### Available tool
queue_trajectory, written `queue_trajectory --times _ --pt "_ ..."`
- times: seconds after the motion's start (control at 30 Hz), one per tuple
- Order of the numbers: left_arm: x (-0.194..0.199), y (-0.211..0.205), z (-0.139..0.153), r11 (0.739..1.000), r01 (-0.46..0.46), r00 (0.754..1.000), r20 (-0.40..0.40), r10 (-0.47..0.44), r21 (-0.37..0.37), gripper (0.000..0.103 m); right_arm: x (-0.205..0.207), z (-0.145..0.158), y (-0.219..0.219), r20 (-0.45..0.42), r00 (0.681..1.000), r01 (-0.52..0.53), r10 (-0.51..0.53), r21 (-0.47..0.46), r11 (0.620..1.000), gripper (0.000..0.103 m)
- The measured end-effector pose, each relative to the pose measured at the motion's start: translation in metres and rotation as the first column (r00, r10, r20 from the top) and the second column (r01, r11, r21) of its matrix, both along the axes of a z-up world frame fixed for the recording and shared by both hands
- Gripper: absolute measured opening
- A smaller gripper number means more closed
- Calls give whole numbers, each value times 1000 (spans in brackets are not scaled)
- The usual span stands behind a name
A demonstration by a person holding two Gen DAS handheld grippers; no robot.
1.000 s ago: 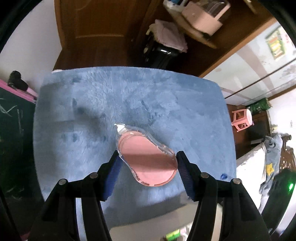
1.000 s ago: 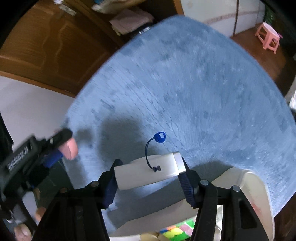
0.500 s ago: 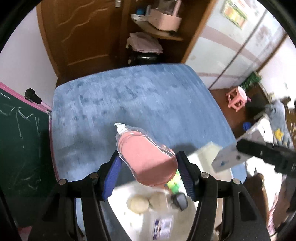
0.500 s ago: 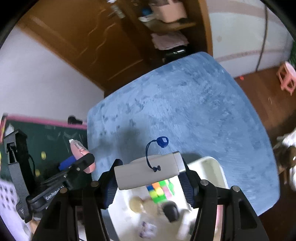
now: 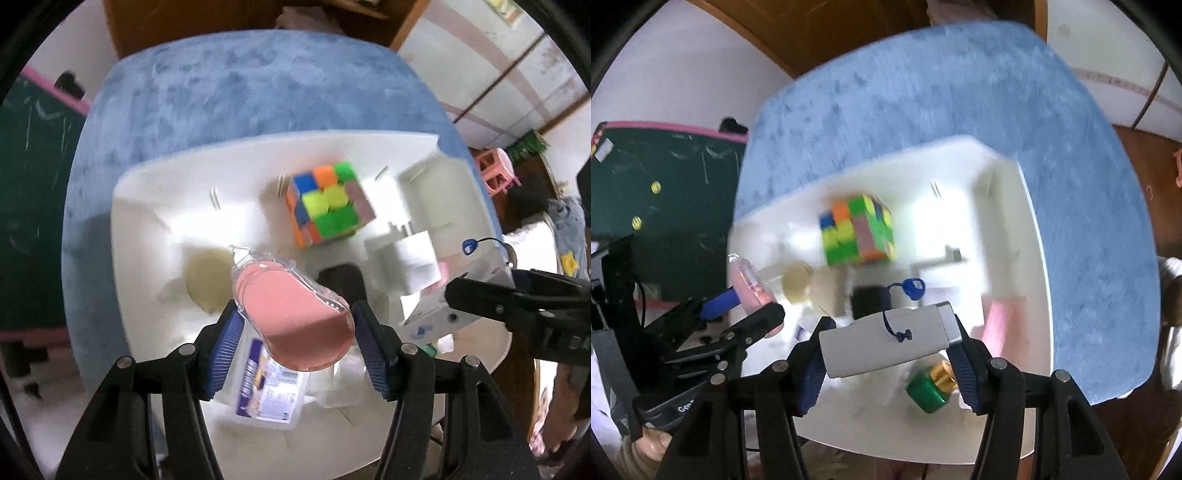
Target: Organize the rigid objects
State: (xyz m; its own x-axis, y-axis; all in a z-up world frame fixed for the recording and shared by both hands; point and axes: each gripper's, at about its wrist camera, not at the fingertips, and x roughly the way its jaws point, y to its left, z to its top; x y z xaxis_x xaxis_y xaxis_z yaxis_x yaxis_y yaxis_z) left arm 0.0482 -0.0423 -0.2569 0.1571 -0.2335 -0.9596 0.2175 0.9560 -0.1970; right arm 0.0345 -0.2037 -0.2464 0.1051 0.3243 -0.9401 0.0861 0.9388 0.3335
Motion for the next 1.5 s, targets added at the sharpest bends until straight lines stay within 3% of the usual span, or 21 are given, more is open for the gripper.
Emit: queue_trajectory --times 0.13,0.27,0.4,0.63,0.83,1.13,1.27,1.37,1.5 --pt "-11 -3 -3 999 -30 999 14 30 14 64 -5 -7 0 20 1000 -22 22 5 1000 60" --pt "-19 -6 5 999 -35 998 46 34 39 65 -7 -1 3 88 994 -55 61 -65 996 61" --pt "-26 -5 22 996 -68 992 106 61 63 73 -10 21 6 177 981 -64 84 -115 991 68" --pt "-47 2 70 991 -115 974 204 99 68 73 -27 65 7 298 949 -55 99 -151 987 68" --pt "-63 6 112 987 -146 955 267 125 60 73 -53 108 12 423 900 -18 109 -213 977 68" --pt "-76 7 160 979 -202 930 318 184 24 73 -71 151 13 470 880 20 62 -167 986 69" --pt "-82 6 173 977 -213 920 337 199 6 73 -83 168 16 514 855 31 70 -185 982 70" --pt "-88 2 183 976 -217 910 363 200 5 73 -93 180 19 549 832 38 85 -209 977 81" --pt "-97 -3 190 974 -225 899 391 200 19 73 -102 192 21 588 802 49 102 -235 971 81"
